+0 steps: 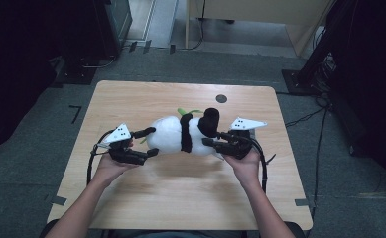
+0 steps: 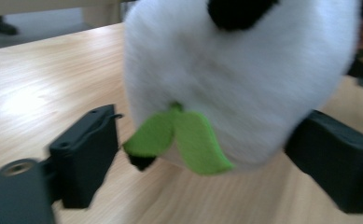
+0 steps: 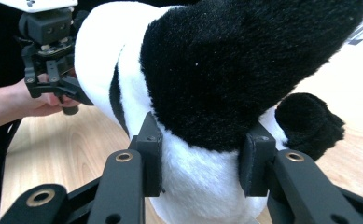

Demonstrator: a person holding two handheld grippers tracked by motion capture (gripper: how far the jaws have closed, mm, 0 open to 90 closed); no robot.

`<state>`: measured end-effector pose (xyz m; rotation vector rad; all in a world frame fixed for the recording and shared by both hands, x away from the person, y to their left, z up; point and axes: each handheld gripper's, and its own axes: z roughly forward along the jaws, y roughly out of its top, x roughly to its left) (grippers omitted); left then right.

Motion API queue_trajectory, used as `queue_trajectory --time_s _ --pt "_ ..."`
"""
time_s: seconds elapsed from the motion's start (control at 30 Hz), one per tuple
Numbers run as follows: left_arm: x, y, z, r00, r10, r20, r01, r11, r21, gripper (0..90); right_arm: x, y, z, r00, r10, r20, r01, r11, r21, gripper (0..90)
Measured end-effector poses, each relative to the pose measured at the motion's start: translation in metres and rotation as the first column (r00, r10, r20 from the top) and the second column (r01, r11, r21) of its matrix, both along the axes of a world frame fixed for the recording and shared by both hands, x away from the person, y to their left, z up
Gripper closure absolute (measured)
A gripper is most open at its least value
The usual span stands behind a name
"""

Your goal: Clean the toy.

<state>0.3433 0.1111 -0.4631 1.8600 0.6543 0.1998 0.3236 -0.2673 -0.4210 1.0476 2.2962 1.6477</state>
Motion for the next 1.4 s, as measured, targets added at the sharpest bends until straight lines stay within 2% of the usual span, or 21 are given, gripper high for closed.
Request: queue_trajectory --time_s 0.07,0.13,0.17,0.23,0.3,0.33,0.37,0.43,0.6,0.63,0.67,0.73,0.83,0.97,1.0,1.03,1.1,1.17,1.23,1.27,1.4 --pt "0.001 -0.001 0.0 0.9999 -0.004 -0.016 0.004 0.9999 -0.01 7.8 0.001 0.002 -0.001 0.9998 0.012 -0.013 -0.012 0.9999 0.007 61.2" --pt "0.001 -0.005 -0.001 0.9988 -0.045 -0.019 0.044 0.9989 -0.016 7.7 0.001 0.003 -0.002 0.9997 0.019 -0.018 -0.019 0.9998 0.005 61.4" --pt "0.0 -0.012 -0.002 0.9986 -0.05 -0.018 0.05 0.9986 0.019 1.8 0.001 0.008 -0.003 0.9984 0.048 -0.029 -0.047 0.9989 0.005 61.4" --pt "-0.002 -0.019 -0.003 0.9994 -0.031 -0.014 0.032 0.9963 0.08 2.0 0.0 0.013 -0.004 0.9983 0.051 -0.028 -0.052 0.9983 -0.026 61.2" --pt "-0.002 -0.019 -0.004 0.9997 -0.023 -0.008 0.024 0.9955 0.092 5.9 0.0 0.014 -0.004 0.9987 0.046 -0.023 -0.047 0.9982 -0.037 61.0" --pt "-0.003 -0.019 -0.004 0.9998 -0.018 -0.007 0.018 0.9953 0.096 11.5 0.0 0.015 -0.004 0.9988 0.044 -0.02 -0.045 0.9978 -0.049 60.4" --pt "-0.004 -0.019 -0.002 0.9999 -0.005 -0.013 0.006 0.9961 0.088 19.0 0.0 0.014 -0.005 0.9989 0.041 -0.023 -0.042 0.9979 -0.049 59.4" --pt "-0.005 -0.017 0.001 0.9999 0.011 -0.011 -0.01 0.9973 0.073 27.5 0.001 0.013 -0.006 0.9992 0.03 -0.027 -0.031 0.9985 -0.044 57.0" --pt "-0.005 -0.015 0.005 0.9996 0.01 -0.028 -0.009 0.9992 0.038 41.3 0.005 0.009 -0.007 0.9983 0.029 -0.05 -0.03 0.9993 -0.02 49.1" --pt "-0.005 -0.014 0.006 0.9993 0.01 -0.035 -0.009 0.9994 0.033 41.3 0.005 0.008 -0.007 0.9985 0.033 -0.043 -0.034 0.9993 -0.018 45.9" --pt "-0.004 -0.012 0.006 0.9984 0.002 -0.056 -0.001 0.9998 0.019 45.1 0.004 0.007 -0.008 0.9996 0.026 -0.007 -0.026 0.9993 -0.026 39.3" --pt "-0.003 -0.01 0.008 0.9971 -0.004 -0.076 0.005 0.9999 0.01 48.1 0.004 0.006 -0.008 0.9997 0.025 0.009 -0.024 0.9996 -0.015 36.1" --pt "-0.001 -0.008 0.009 0.9965 0.0 -0.083 0.001 0.9999 0.015 49.1 0.002 0.004 -0.01 0.9994 0.025 0.026 -0.025 0.9996 -0.01 34.7" --pt "0.003 -0.003 0.013 0.992 0.014 -0.125 -0.013 0.9998 0.014 49.2 0.001 -0.001 -0.012 0.9986 0.035 0.041 -0.035 0.9994 -0.001 35.7" --pt "0.005 0.0 0.015 0.9886 0.025 -0.149 -0.024 0.9997 0.007 49.4 -0.002 -0.005 -0.014 0.9953 0.02 0.094 -0.02 0.9998 -0.003 35.8" --pt "0.005 0.0 0.015 0.9886 0.025 -0.149 -0.024 0.9997 0.007 49.6 -0.002 -0.005 -0.014 0.9953 0.02 0.094 -0.02 0.9998 -0.003 35.8" --pt "0.007 0.004 0.017 0.9853 0.025 -0.169 -0.027 0.9996 -0.009 49.9 -0.005 -0.009 -0.017 0.9915 0.0 0.13 0.003 0.9997 -0.023 34.6" --pt "0.008 0.006 0.019 0.9836 0.022 -0.179 -0.026 0.9995 -0.016 50.0 -0.005 -0.013 -0.021 0.9913 0.004 0.132 -0.001 0.9998 -0.022 31.2" --pt "0.008 0.006 0.021 0.9832 0.02 -0.181 -0.024 0.9994 -0.023 49.9 -0.004 -0.013 -0.024 0.994 0.024 0.107 -0.02 0.9992 -0.036 28.3" --pt "0.008 0.006 0.022 0.9827 0.018 -0.184 -0.023 0.9993 -0.029 50.0 -0.003 -0.011 -0.027 0.9939 0.061 0.092 -0.058 0.9977 -0.036 25.4" --pt "0.006 0.0 0.022 0.9794 -0.013 -0.201 0.001 0.9984 -0.057 49.9 -0.004 -0.002 -0.03 0.9933 0.061 0.098 -0.056 0.9972 -0.05 21.4"
